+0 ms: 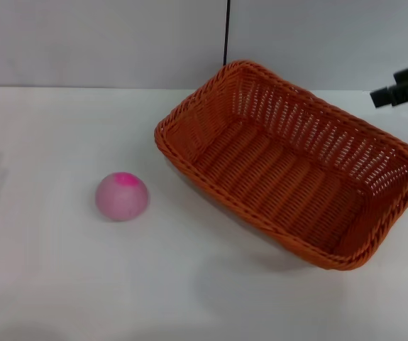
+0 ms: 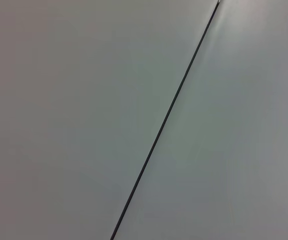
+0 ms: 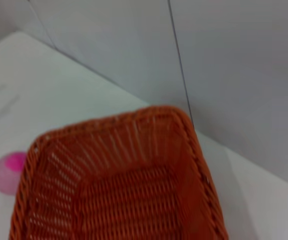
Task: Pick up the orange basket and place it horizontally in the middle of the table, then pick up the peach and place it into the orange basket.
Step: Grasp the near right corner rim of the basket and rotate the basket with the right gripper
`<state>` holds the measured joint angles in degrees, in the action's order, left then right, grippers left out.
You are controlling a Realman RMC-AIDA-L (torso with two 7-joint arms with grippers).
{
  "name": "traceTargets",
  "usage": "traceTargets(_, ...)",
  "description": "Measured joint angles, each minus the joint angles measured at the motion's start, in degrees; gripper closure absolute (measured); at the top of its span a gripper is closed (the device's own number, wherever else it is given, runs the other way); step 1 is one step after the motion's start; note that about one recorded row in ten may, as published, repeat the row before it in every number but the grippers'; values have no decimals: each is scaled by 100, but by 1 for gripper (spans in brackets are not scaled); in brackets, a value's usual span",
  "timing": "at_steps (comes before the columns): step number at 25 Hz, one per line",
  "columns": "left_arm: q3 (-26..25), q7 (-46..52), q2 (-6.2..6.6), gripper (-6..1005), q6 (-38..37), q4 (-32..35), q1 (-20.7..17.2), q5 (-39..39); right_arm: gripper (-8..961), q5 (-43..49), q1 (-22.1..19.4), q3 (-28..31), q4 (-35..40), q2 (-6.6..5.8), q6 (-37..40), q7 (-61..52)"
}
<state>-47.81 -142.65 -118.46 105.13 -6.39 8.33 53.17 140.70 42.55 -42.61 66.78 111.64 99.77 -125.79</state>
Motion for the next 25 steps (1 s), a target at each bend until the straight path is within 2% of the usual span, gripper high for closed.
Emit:
traceTargets(7,4,0,7,166,-21,-12,-8,0,199,394,104,-114,-130,63,-54,-5)
traceTargets(16,9,72,-1,166,-21,-1,-40,0,199,628,128,-520,-515,68,-314,-6)
traceTargets(23,3,129,-2,166,-20,20,-42,0,198,927,237,-589,-777,75,-362,-15)
traceTargets(25,14,130,-2,166,-18,23,-42,0,198,1012,269,-596,-854,111,-417,-15)
